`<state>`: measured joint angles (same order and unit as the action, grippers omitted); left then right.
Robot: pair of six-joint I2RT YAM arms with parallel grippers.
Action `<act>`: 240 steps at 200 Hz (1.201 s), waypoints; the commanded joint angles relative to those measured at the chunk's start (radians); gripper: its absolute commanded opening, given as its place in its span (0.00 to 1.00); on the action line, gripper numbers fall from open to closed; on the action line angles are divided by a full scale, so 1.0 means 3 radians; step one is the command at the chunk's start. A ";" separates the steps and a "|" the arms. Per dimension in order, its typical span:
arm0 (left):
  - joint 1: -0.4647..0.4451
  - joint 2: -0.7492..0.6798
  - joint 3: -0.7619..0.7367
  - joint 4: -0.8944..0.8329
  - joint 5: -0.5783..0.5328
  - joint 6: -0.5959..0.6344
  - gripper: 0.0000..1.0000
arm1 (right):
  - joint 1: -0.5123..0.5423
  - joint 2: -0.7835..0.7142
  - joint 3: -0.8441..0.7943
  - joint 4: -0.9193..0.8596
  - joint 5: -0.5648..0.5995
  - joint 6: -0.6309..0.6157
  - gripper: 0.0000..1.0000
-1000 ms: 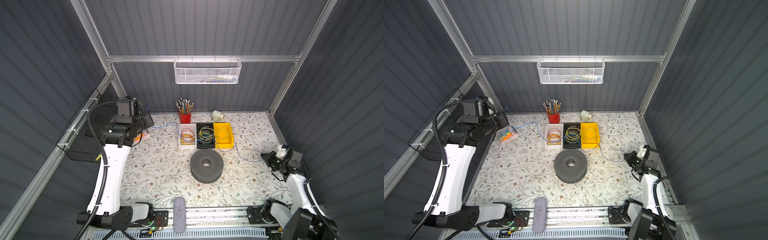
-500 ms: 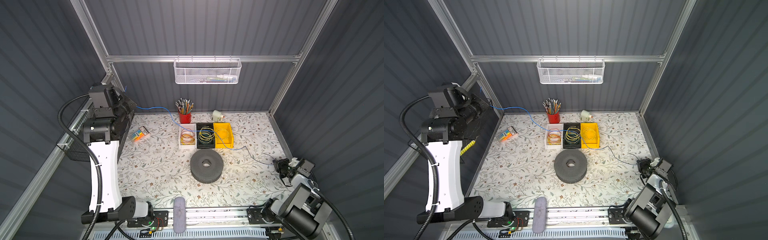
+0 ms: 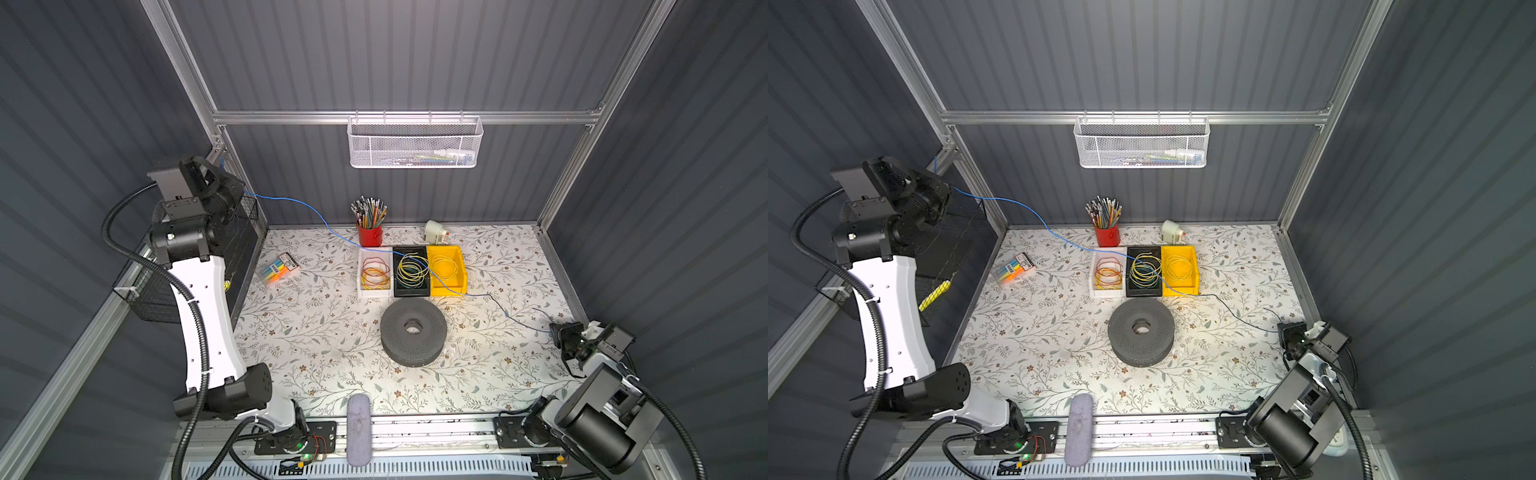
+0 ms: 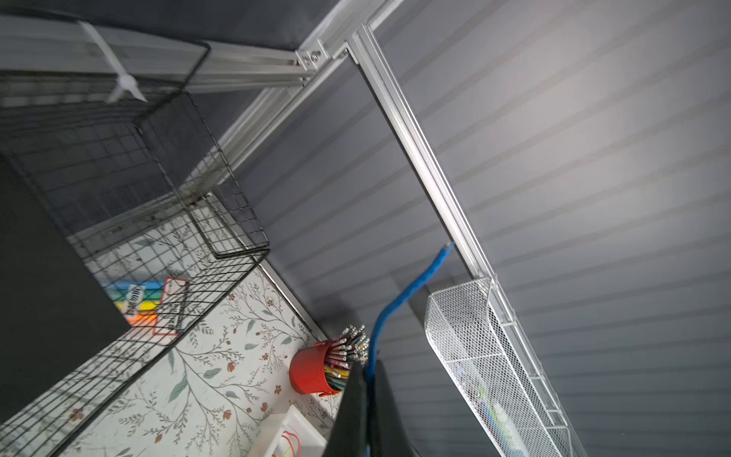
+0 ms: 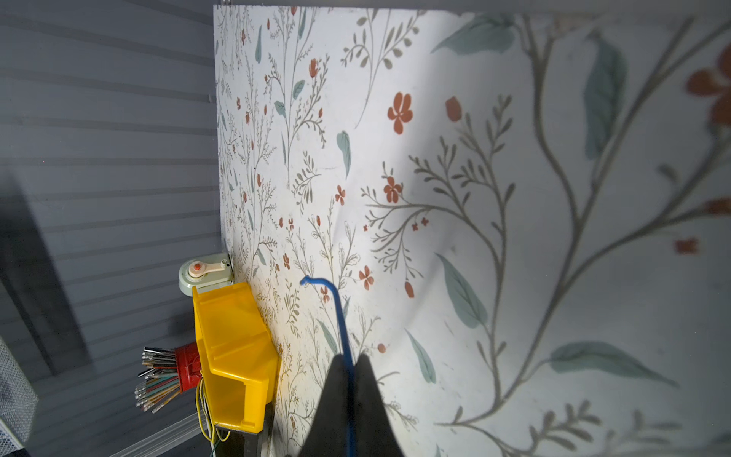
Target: Wrap the cables
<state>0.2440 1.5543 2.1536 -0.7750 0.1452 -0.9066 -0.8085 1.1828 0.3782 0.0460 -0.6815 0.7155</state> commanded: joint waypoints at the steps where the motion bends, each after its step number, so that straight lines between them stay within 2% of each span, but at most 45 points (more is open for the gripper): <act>1: -0.0002 -0.0030 -0.0154 0.0470 0.0298 -0.0002 0.00 | 0.0171 -0.0119 0.0152 -0.0131 0.0171 -0.0164 0.00; 24: -0.0181 -0.0257 -0.0561 0.0489 0.0260 0.0220 0.00 | 0.0558 -0.0265 0.0352 -0.0320 0.0172 -0.0206 0.01; 42: -0.0286 -0.0456 -0.0877 0.0576 0.0280 0.0235 0.00 | 0.0839 -0.0279 0.0540 -0.0423 0.0065 -0.0219 0.16; 55: -0.0370 -0.0597 -0.1070 0.0605 0.0192 0.0271 0.00 | 0.1033 -0.0232 0.0708 -0.0535 -0.0007 -0.0270 0.35; 90: -0.0443 -0.0872 -0.1428 0.0611 0.0169 0.0383 0.00 | 0.1332 -0.0142 0.0913 -0.0688 -0.0177 -0.0274 0.60; 110: -0.0514 -0.1040 -0.1692 0.0658 0.0172 0.0379 0.00 | 0.1404 -0.0316 0.1020 -0.0840 -0.0154 -0.0329 0.69; 129: -0.0522 -0.1220 -0.1990 0.0799 0.0187 0.0334 0.00 | 0.1490 -0.0472 0.1156 -0.0958 -0.0196 -0.0283 0.71; 141: -0.0522 -0.1264 -0.2093 0.0901 0.0319 0.0293 0.00 | 0.1626 -0.0548 0.1336 -0.1084 -0.0277 -0.0230 0.71; 169: -0.0536 -0.1287 -0.2061 0.0846 0.0554 0.0261 0.00 | 0.2313 -0.0673 0.1813 -0.1344 -0.0231 -0.0109 0.74; 190: -0.0566 -0.1336 -0.2004 0.0734 0.0590 0.0289 0.00 | 0.2853 -0.0770 0.1710 -0.1071 -0.0131 0.0242 0.77; 207: -0.0583 -0.1408 -0.2026 0.0689 0.0590 0.0279 0.00 | 0.3377 -0.0781 0.1515 -0.0716 0.0139 0.0520 0.77; 224: -0.0587 -0.1485 -0.2087 0.0655 0.0590 0.0286 0.00 | 0.3857 -0.0610 0.1485 -0.0363 0.0324 0.0705 0.78; 240: -0.0588 -0.1529 -0.2139 0.0650 0.0593 0.0285 0.00 | 0.4139 -0.0425 0.1468 -0.0016 0.0467 0.0880 0.78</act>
<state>0.0723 1.1336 1.5307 -0.5629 0.2932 -0.8230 0.3309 0.9932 0.8364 -0.1318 -0.6395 0.8623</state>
